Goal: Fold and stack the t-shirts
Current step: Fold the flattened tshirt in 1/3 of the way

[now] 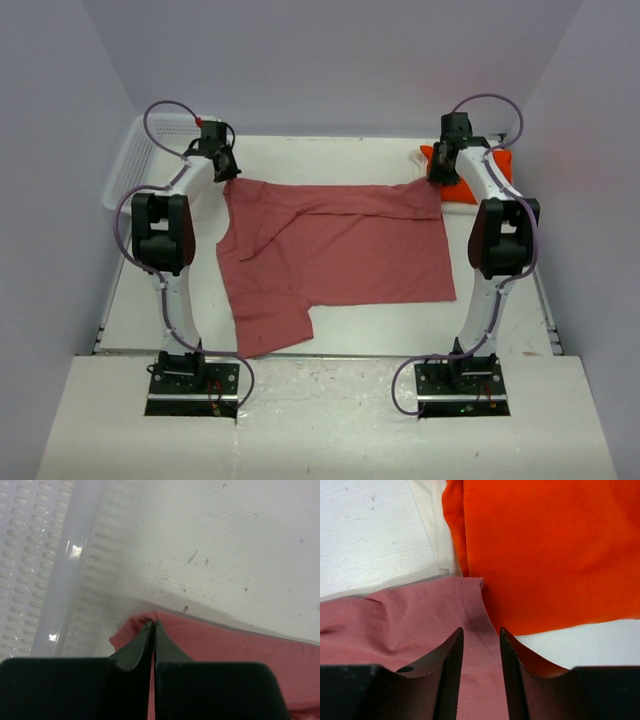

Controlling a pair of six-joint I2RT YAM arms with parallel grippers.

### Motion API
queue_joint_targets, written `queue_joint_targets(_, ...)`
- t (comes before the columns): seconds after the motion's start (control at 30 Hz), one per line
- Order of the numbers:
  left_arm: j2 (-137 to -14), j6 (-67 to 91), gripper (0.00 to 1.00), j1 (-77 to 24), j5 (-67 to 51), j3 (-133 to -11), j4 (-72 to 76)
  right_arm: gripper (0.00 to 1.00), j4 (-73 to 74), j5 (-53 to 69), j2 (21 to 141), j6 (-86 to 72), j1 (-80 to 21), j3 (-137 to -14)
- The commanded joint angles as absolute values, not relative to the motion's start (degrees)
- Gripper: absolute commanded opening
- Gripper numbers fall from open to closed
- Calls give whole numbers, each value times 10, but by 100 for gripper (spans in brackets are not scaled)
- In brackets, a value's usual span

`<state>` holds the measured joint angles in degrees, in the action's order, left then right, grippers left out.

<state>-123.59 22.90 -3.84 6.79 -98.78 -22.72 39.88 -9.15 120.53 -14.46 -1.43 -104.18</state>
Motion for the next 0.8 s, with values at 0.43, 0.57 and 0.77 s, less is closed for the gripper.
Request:
queue_joint_targets(0.43,-1198,210,0,-38,104,-979,-209,37,416,-46,1244,-128,-7,-1116)
queue_joint_targets(0.57,-1197,210,0,-38,101,-979,-208,37,417,-43,1254,-127,-7,-1120)
queue_joint_targets(0.77,-1195,210,0,-39,98,-975,-207,22,418,-47,1281,-125,-7,-1148)
